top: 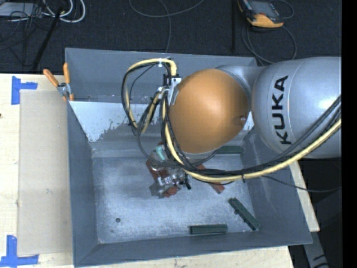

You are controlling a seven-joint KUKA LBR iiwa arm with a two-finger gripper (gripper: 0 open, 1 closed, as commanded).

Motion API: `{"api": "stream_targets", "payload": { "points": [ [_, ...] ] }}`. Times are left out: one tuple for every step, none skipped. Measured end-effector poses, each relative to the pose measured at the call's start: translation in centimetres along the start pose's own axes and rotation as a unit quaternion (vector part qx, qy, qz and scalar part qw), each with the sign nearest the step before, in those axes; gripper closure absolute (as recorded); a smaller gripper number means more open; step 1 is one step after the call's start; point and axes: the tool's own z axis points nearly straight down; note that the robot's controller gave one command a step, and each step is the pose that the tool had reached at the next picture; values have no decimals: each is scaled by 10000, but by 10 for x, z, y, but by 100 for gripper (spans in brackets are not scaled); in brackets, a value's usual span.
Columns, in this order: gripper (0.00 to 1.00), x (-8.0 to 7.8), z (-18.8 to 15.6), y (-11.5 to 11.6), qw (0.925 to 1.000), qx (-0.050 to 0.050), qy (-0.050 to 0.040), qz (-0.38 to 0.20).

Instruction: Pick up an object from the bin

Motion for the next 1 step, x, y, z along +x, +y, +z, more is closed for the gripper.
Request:
{"api": "stream_targets", "payload": {
  "points": [
    [100, -32, -57, -23, 10000, 35, -10, 16]
  ]
}}
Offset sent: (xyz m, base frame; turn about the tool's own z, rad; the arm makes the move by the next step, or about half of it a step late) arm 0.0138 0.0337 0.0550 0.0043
